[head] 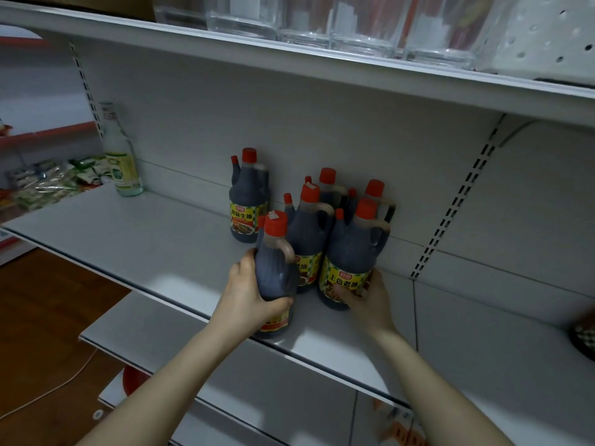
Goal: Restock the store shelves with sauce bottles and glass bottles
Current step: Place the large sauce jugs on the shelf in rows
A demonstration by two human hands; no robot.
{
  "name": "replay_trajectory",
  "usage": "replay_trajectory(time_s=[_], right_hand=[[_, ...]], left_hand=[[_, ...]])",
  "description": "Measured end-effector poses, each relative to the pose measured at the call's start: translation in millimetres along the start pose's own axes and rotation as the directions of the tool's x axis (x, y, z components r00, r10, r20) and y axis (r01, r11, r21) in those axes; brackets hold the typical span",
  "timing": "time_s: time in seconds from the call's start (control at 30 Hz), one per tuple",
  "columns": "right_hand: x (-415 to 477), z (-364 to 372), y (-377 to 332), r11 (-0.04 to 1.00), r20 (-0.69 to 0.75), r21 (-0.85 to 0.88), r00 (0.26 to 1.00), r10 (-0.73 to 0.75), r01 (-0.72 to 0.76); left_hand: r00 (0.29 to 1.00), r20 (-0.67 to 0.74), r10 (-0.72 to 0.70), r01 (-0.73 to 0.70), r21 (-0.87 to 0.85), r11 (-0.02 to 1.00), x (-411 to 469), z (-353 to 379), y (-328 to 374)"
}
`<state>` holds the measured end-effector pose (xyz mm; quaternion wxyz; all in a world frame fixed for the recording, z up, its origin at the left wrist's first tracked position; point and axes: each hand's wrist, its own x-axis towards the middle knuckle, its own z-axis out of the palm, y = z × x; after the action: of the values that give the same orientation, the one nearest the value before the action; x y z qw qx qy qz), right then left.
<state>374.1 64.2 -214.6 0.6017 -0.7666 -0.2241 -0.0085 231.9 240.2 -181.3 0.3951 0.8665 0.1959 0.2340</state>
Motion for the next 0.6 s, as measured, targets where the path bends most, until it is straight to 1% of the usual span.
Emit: replay_trajectory(time_s=[0.17, 0.27, 0.47, 0.6], right_hand=[[-4.7, 8.3, -4.6, 0.999, -0.076, -0.033, 0.996, -0.036, 0.034], [-6.1, 8.5, -7.3, 0.998, -0.069, -0.053, 0.997, -0.018, 0.014], [-6.9, 6.9, -9.2, 1.0, -0.038, -0.024, 0.999, 0.018, -0.019], [-7.3, 8.5, -10.2, 0.997, -0.061, -0.027, 0.996, 0.067, -0.068]], left_hand=[[1.0, -0.008, 0.005, -0.005, 0.001, 1.0, -1.6, 0.6, 0.9], [1.0, -0.006, 0.008, -0.008, -0.004, 1.0, -2.0, 0.3, 1.3], [1.0, -0.005, 0.004, -0.004, -0.001, 1.0, -1.7, 0.6, 1.3], [1.0, -0.001, 0.013, -0.013, 0.0, 1.0, -1.5, 0.7, 0.9]])
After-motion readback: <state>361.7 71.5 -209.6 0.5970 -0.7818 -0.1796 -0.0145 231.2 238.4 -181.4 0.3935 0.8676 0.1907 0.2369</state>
